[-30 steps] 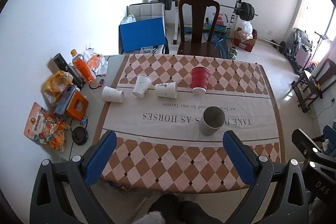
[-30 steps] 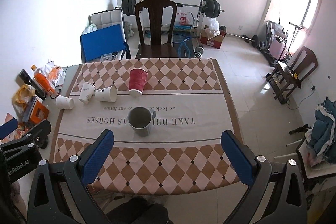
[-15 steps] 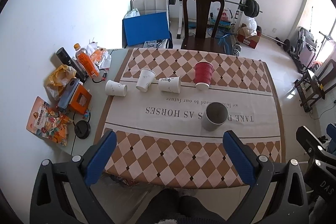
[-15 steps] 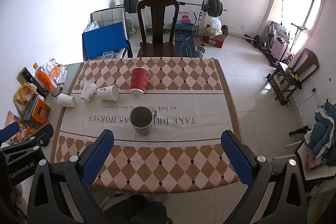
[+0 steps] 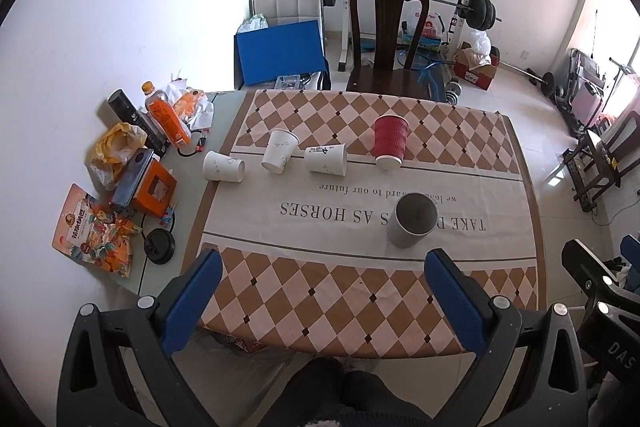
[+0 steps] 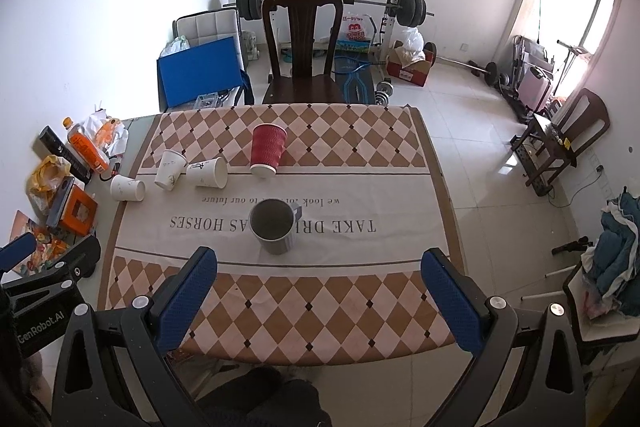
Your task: Flip cup upright
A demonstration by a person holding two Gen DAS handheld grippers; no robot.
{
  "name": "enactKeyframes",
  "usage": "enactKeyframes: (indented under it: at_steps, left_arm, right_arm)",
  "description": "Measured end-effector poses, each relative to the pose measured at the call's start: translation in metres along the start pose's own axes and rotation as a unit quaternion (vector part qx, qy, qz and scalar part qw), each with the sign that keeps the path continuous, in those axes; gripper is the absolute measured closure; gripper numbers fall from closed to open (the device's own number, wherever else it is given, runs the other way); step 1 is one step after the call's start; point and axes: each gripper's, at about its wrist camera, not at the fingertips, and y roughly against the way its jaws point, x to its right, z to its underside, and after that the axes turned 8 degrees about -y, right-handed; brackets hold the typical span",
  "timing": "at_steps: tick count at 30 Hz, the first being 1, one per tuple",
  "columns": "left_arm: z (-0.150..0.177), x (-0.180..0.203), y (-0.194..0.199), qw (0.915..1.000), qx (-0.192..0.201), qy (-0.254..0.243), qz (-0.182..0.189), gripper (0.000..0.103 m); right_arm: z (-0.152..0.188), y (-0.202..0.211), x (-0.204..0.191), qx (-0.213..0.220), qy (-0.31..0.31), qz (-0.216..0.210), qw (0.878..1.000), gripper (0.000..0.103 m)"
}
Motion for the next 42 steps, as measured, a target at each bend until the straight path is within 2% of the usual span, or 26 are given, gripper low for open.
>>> enactKeyframes:
  at_steps: [42]
  left_arm:
    - [-0.0038, 0.0025, 0.0023, 1.0, 0.003, -0.003, 0.004, 0.0]
  right_arm:
    - [-0.0047, 0.0006, -0.005, -0.001, 0.003, 0.001, 1.0, 0.0]
